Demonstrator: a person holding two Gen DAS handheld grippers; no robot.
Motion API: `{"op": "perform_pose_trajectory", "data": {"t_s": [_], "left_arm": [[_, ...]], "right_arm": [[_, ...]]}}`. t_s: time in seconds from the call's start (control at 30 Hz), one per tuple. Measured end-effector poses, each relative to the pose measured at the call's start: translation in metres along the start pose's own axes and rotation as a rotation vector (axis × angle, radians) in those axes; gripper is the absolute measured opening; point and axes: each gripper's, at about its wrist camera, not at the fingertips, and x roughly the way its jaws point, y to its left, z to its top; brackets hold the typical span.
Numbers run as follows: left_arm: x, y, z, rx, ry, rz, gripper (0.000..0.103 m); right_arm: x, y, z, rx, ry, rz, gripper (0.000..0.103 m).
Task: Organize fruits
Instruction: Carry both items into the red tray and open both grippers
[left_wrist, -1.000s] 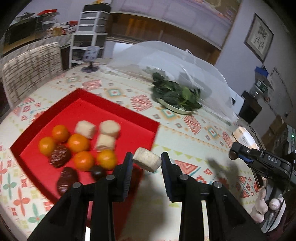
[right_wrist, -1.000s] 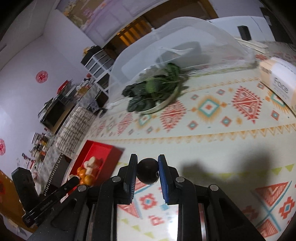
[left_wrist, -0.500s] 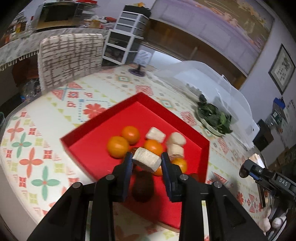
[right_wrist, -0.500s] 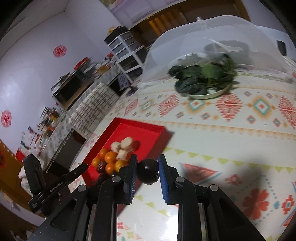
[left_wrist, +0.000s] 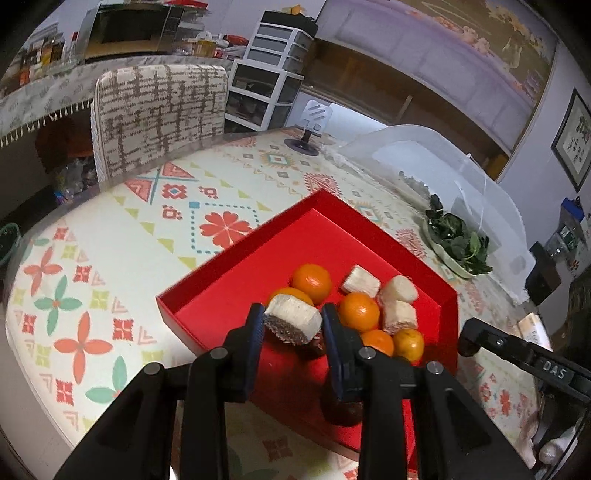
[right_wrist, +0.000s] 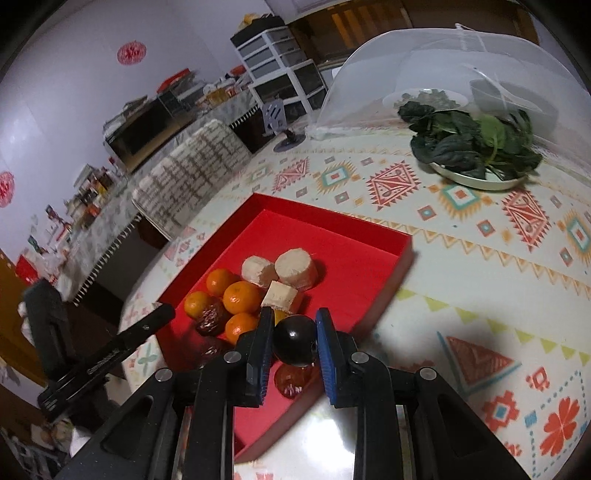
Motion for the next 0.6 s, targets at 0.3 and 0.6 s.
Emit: {"op": "perform_pose_trajectory", "data": {"t_s": [0.3,0.6], "left_arm": [[0.005,-0.007,0.007,0.071,-0.024,0.046,0.03],[0.006,-0.008,0.01,0.087,-0.039,0.061,0.058]], "right_arm": [[0.036,0.007,0.012,-0.059,0.028,-0.095,0.025],[0.046,0.002,0.018,-0.024,0.027,-0.116,0.027]]}}
